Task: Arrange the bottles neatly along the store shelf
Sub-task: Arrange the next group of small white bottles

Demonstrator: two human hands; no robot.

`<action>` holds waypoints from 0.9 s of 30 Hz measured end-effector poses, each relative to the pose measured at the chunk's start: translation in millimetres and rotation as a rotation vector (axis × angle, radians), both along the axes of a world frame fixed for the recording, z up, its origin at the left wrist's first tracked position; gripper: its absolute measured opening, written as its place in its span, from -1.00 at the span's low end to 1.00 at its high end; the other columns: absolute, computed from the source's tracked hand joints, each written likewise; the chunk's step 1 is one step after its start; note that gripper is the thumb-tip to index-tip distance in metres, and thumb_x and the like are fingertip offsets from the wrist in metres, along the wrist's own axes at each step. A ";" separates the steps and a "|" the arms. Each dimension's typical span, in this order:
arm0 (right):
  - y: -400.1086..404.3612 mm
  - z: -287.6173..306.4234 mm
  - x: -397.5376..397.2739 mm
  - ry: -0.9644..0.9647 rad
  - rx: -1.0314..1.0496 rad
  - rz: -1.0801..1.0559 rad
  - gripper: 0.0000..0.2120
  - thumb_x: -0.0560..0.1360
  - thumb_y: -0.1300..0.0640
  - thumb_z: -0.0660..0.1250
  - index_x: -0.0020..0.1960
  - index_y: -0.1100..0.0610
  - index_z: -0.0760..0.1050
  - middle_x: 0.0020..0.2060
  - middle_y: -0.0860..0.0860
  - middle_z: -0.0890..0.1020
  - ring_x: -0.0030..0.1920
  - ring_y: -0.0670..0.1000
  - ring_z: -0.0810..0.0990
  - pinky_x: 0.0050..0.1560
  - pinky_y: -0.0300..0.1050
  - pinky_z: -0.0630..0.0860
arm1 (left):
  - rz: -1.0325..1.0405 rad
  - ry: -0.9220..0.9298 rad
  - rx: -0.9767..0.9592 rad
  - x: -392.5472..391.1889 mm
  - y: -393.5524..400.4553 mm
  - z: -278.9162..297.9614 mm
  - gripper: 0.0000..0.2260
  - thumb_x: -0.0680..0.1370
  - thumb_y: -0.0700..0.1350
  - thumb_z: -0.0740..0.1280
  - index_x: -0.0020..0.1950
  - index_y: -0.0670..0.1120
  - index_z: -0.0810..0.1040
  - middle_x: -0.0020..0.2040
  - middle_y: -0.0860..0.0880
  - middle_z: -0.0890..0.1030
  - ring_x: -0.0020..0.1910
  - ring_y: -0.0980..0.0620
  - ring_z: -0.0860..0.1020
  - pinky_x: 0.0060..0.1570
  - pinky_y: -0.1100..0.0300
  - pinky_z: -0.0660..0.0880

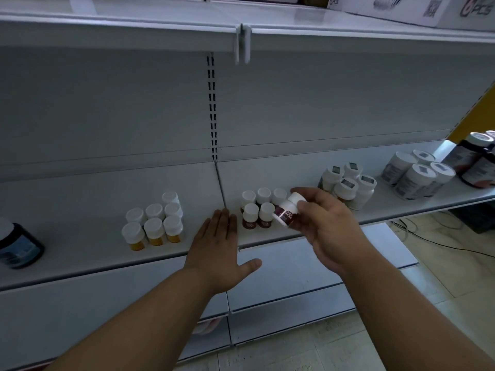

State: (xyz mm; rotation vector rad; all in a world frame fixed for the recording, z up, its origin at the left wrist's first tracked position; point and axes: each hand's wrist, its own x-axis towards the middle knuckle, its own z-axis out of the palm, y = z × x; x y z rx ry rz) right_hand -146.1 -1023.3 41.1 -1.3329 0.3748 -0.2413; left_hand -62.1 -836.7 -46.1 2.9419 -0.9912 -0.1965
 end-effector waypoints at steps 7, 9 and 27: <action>12.5 18.4 -16.5 -0.101 0.708 0.210 -0.58 0.32 0.24 0.49 0.13 0.40 0.55 0.01 0.31 0.60 -0.09 0.18 0.66 -0.11 0.01 0.63 | 0.018 0.000 0.008 -1.0 -1.9 3.2 -0.03 0.47 0.51 -0.03 0.60 -0.13 -0.26 0.61 -0.11 -0.26 0.58 -0.05 -0.27 0.48 0.07 -0.31; 12.0 15.7 -17.6 -0.091 0.791 0.268 -0.46 0.22 0.21 0.61 0.13 0.37 0.57 -0.03 0.25 0.60 -0.12 0.13 0.63 -0.13 -0.01 0.61 | 0.018 -0.001 0.003 -0.3 -2.0 2.1 -0.02 0.46 0.51 -0.03 0.60 -0.13 -0.25 0.61 -0.12 -0.25 0.58 -0.06 -0.27 0.49 0.06 -0.30; 14.9 16.3 -22.8 -0.049 0.527 0.407 -0.60 0.40 0.11 0.48 0.15 0.22 0.43 -0.10 0.21 0.57 -0.21 0.11 0.55 -0.29 -0.09 0.50 | 0.006 -0.023 0.003 1.3 -1.8 -1.6 0.06 0.32 0.57 -0.24 0.59 -0.13 -0.26 0.61 -0.13 -0.25 0.58 -0.07 -0.26 0.48 0.06 -0.31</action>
